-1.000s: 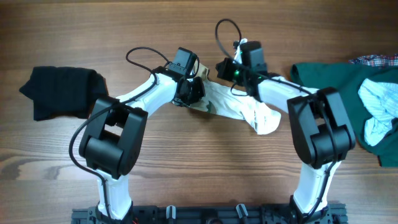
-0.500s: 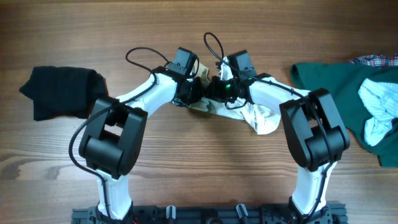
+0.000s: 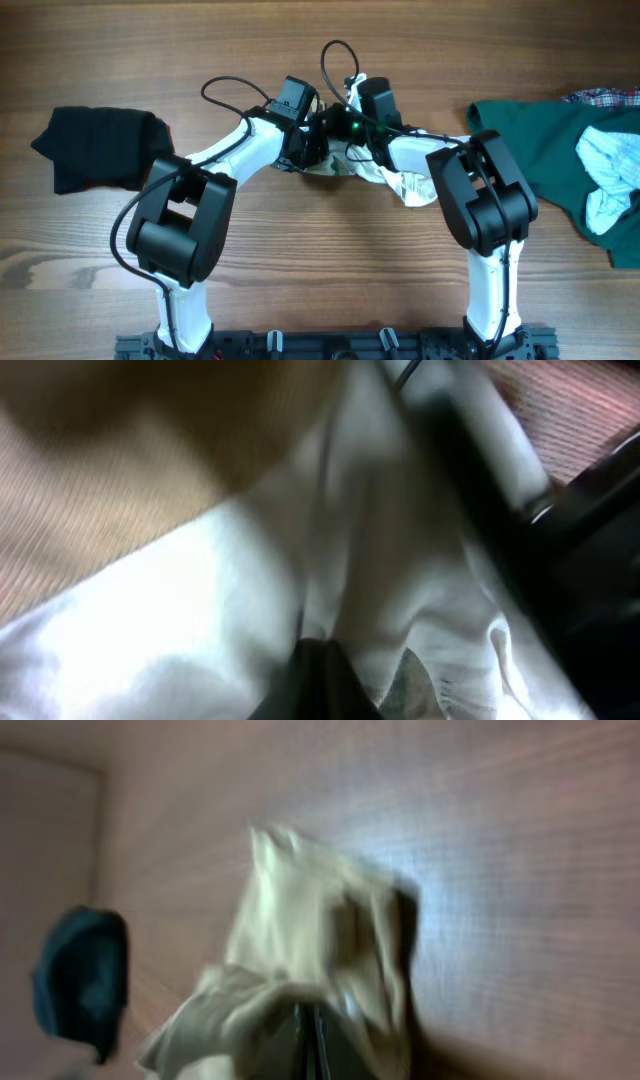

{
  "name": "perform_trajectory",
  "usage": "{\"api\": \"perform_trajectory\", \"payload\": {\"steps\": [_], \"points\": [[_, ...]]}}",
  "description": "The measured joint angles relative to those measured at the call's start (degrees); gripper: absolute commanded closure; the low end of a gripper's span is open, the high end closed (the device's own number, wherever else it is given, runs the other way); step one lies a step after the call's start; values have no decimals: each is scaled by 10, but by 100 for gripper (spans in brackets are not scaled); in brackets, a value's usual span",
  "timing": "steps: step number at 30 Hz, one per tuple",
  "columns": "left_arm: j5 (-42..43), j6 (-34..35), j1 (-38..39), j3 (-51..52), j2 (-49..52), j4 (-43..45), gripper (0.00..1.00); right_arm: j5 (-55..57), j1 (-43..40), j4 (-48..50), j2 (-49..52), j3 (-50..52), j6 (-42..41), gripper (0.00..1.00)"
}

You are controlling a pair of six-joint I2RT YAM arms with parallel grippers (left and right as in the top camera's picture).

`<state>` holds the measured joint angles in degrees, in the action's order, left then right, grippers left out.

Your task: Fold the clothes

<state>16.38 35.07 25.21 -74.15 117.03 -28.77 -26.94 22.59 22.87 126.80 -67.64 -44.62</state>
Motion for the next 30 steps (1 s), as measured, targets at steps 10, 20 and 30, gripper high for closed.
{"api": "perform_trajectory", "payload": {"steps": [10,20,30], "points": [[0,0,0,0,0,-2,95,-109,-108,44,1,0,-54,95],[-63,-53,-17,2,-78,-39,92,-143,-164,-455,-211,-9,151,95],[-130,-173,-34,45,-84,-50,88,59,-133,-673,-302,42,264,95]]}}
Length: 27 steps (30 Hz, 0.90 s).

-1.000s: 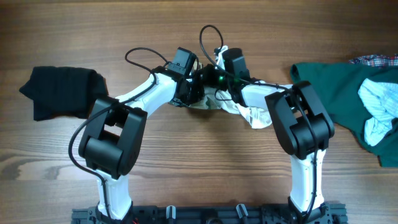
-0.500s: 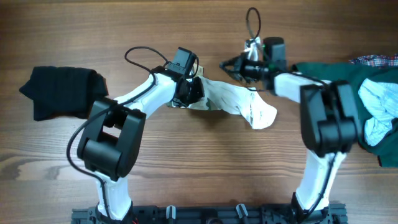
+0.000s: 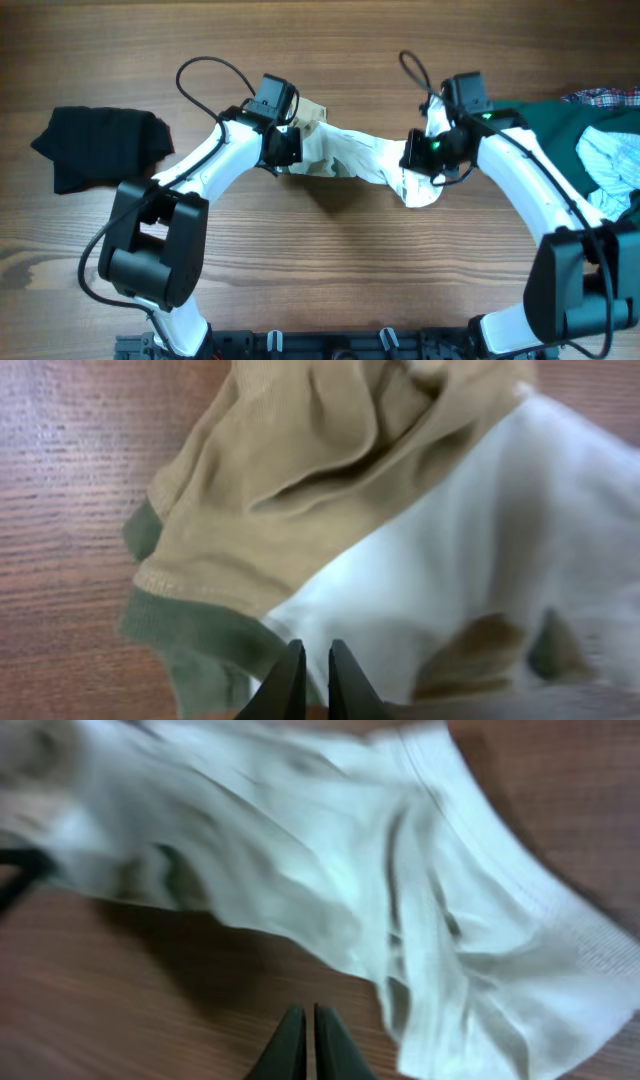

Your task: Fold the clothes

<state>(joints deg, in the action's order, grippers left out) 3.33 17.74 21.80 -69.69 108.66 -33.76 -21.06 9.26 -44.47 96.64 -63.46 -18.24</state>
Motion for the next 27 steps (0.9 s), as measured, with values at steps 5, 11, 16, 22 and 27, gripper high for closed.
{"api": "perform_trajectory", "payload": {"steps": [5,11,16,22,27], "points": [[-29,-24,0,40,0,60,88,11,2,52,26,45,6,95],[-50,-28,-1,47,2,50,93,44,2,101,68,71,-13,96],[-56,-19,-22,43,2,-3,96,100,17,97,70,64,-47,96],[-43,9,-69,38,2,-46,96,231,19,102,77,42,10,94],[-44,13,-68,37,2,-51,96,243,18,93,80,32,60,90]]}}
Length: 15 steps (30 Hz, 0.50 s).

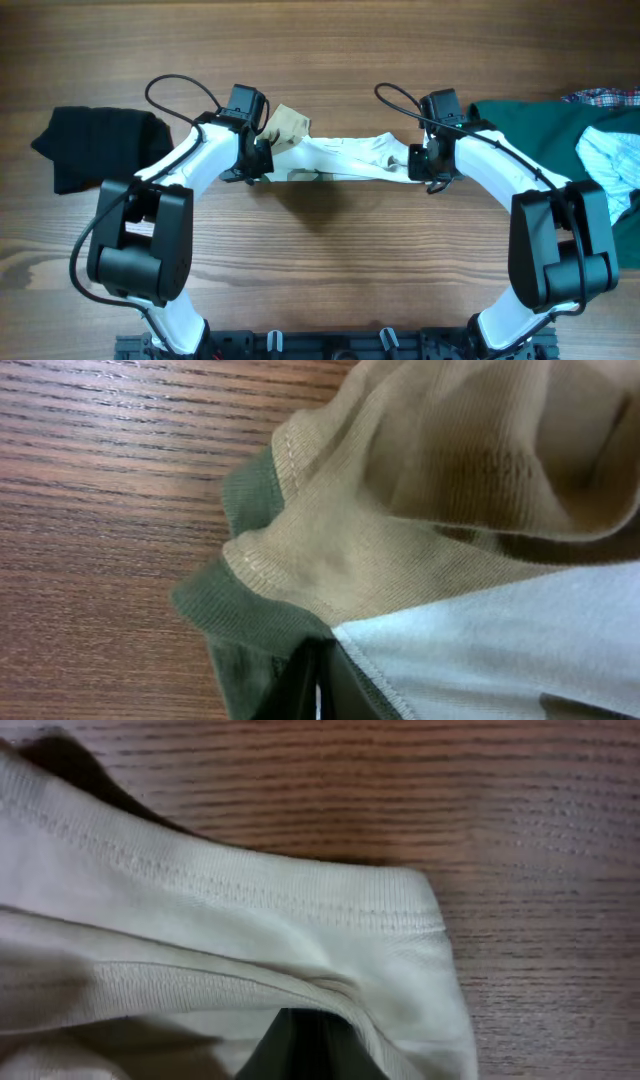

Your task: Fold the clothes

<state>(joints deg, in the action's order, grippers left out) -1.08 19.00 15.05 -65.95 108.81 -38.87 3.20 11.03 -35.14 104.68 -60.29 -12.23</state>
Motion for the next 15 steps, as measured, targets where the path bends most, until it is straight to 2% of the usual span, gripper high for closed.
{"api": "perform_trajectory", "payload": {"steps": [4,7,12,15], "points": [[-8,2,7,0,-1,-3,92,-1,-4,-21,-17,-2,10,83],[-10,2,7,5,-9,-11,89,-3,-10,-31,-80,-2,14,76],[-13,3,7,13,-53,-14,81,-64,-11,-32,-162,-2,14,79],[-14,4,7,13,-83,-3,81,-122,-11,-32,-165,-2,8,89]]}}
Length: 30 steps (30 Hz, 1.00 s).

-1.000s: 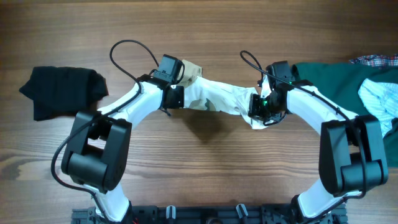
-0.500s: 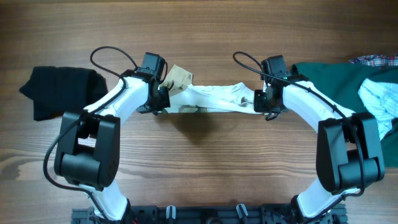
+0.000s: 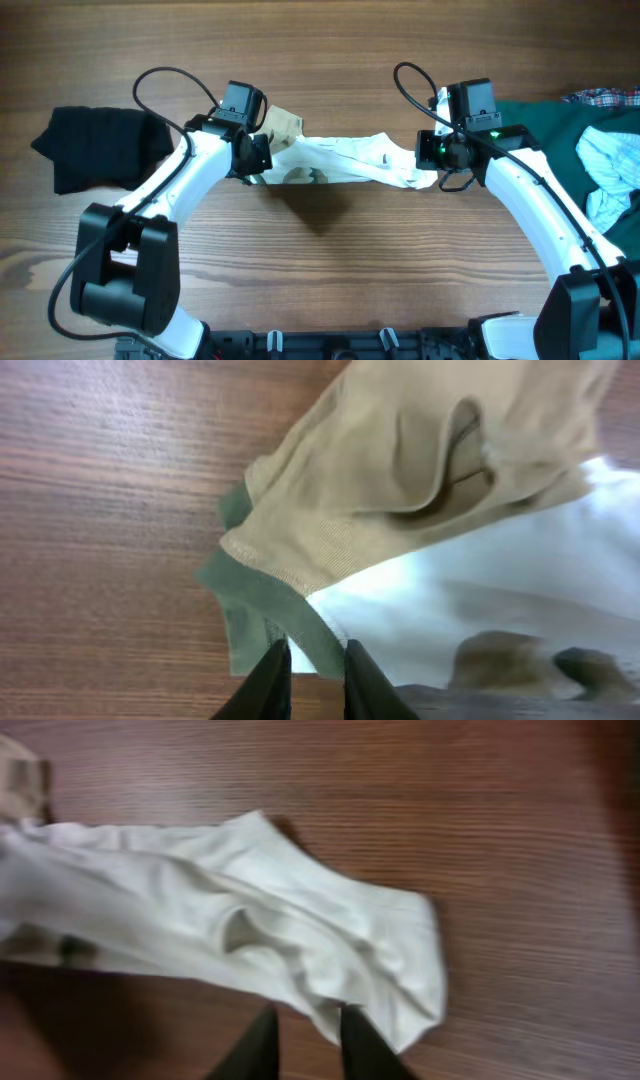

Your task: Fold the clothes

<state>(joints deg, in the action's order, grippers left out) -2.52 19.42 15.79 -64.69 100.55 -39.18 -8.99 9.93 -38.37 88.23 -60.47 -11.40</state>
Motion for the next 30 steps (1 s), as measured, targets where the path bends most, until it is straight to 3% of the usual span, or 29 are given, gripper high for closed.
{"api": "perform_trajectory", "payload": {"steps": [2,5,9,17,30], "points": [[1,0,0,0,-1,18,86,-17,2,2,2,0,-4,96],[2,2,1,1,-1,66,96,-31,21,33,25,0,-5,96],[7,-20,16,1,0,126,96,-43,63,98,71,0,-5,96],[11,-79,32,1,52,143,96,-84,87,183,159,0,-25,96],[21,-93,32,3,83,211,96,-87,84,126,184,0,-60,96]]}}
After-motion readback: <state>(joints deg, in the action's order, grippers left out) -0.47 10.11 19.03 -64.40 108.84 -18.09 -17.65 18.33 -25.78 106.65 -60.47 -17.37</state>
